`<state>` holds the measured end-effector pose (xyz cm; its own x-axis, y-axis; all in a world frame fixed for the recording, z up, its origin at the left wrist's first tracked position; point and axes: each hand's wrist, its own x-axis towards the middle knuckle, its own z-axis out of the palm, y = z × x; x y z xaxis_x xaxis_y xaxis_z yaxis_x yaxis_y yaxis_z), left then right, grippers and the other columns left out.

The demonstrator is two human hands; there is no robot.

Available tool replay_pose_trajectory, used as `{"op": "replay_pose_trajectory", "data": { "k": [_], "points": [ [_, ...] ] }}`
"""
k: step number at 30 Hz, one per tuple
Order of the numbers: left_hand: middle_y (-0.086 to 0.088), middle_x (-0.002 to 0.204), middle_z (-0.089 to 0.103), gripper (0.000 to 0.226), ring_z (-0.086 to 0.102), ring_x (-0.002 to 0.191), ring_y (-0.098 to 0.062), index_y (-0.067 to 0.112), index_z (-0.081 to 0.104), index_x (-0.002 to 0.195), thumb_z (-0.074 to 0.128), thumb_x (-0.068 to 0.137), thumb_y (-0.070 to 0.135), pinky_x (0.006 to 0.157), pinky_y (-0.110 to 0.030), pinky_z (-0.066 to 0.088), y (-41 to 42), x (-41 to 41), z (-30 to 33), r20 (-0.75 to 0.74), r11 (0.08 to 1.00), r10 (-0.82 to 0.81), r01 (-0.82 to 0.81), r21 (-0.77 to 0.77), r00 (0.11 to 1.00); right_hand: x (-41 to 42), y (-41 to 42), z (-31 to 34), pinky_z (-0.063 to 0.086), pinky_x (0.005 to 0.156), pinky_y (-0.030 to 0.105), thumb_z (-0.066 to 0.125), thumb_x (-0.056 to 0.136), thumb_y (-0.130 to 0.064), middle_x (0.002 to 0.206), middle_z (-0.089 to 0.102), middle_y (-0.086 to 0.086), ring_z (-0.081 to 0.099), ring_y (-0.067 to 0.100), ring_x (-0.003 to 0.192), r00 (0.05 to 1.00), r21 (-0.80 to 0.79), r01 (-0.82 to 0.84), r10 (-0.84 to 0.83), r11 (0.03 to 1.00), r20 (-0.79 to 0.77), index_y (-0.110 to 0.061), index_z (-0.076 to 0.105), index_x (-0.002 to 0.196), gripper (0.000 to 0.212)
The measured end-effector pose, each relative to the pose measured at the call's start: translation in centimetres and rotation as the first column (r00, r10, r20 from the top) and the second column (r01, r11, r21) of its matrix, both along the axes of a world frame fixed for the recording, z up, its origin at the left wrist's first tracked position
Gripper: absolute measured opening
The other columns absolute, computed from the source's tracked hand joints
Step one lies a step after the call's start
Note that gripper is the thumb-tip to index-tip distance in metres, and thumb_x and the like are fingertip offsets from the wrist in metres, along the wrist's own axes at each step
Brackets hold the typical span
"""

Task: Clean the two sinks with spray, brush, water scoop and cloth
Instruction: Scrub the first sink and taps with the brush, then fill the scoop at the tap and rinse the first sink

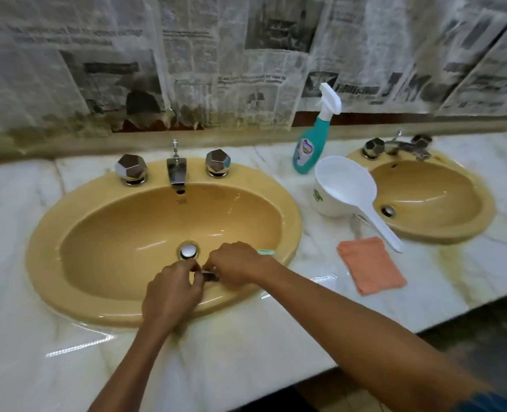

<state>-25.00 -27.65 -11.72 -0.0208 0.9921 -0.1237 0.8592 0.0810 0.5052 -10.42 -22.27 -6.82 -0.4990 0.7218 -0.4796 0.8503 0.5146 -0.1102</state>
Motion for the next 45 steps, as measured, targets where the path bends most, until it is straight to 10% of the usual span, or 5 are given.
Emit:
{"op": "replay_pose_trajectory", "data": {
  "k": [7,15,26,35,45],
  "points": [
    [0.021,0.086,0.068,0.013,0.064,0.082,-0.014,0.041,0.065,0.088,0.061,0.088,0.028,0.074,-0.034,0.050,0.5,0.3,-0.4,0.180,0.994,0.064,-0.046,-0.102,0.982,9.3,-9.3,-2.0,0.050,0.076,0.038,0.051,0.091,-0.006,0.083,0.064,0.000,0.057,0.028,0.085,0.510,0.033,0.688,-0.451,0.725,-0.732,-0.023,0.055,0.138,0.051],
    [0.001,0.053,0.059,0.016,0.056,0.054,-0.020,0.029,0.066,0.074,0.054,0.076,0.019,0.059,-0.030,0.042,-1.0,11.3,2.3,0.597,0.982,0.071,-0.161,0.098,0.799,20.1,-14.1,-2.7,0.043,0.077,0.003,0.058,0.095,-0.005,0.095,0.064,-0.028,0.063,-0.003,0.091,0.067,-0.267,0.882,-0.664,0.389,-0.745,-0.018,0.069,0.122,0.032],
    [0.007,0.091,0.069,0.024,0.063,0.083,-0.015,0.020,0.070,0.092,0.050,0.081,0.028,0.065,-0.026,0.046,-0.5,32.0,0.4,0.197,0.903,-0.389,0.331,0.274,0.900,33.9,-11.7,-0.5,0.053,0.088,0.038,0.058,0.092,-0.004,0.105,0.074,0.005,0.068,0.024,0.097,0.016,-0.206,0.947,-0.676,0.248,-0.737,-0.012,0.072,0.114,0.028],
    [-0.019,0.143,0.050,0.056,0.047,0.133,-0.037,0.016,0.049,0.140,0.041,0.093,0.046,0.098,-0.043,0.048,-1.4,35.3,-4.1,-0.296,0.872,-0.321,0.403,0.279,0.900,38.7,-7.7,-1.5,0.052,0.076,0.035,0.057,0.091,-0.010,0.089,0.075,0.003,0.067,0.025,0.086,0.215,-0.162,0.888,-0.698,0.431,-0.683,-0.012,0.074,0.103,0.020],
    [-0.009,0.142,0.055,0.046,0.051,0.133,-0.028,0.021,0.061,0.127,0.037,0.098,0.048,0.099,-0.040,0.049,-1.7,30.4,-4.3,-0.243,0.884,-0.296,0.361,0.297,0.924,38.1,-3.9,-3.3,0.039,0.057,0.030,0.055,0.095,-0.019,0.070,0.065,0.000,0.055,0.021,0.069,0.309,-0.099,0.842,-0.625,0.530,-0.717,-0.015,0.064,0.075,0.023]
  ]
}}
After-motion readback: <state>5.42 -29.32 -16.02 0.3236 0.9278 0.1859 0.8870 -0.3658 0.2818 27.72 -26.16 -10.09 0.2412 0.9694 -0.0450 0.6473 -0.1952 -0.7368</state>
